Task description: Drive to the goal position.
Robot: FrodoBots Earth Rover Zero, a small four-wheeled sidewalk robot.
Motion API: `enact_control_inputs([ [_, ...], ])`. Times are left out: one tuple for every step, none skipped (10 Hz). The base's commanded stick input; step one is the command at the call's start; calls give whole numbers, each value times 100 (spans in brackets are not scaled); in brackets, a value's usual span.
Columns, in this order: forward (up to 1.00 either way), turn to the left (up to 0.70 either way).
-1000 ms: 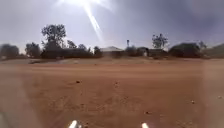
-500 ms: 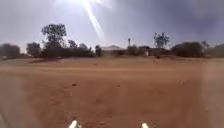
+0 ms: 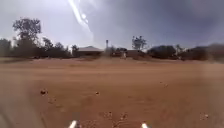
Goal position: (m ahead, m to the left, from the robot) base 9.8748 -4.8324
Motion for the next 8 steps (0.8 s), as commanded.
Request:
enact_control_inputs([
  [70, -27],
  [70, -27],
  [70, -27],
  [70, -27],
  [70, -27],
  [70, -27],
  [70, -27],
  [70, -27],
])
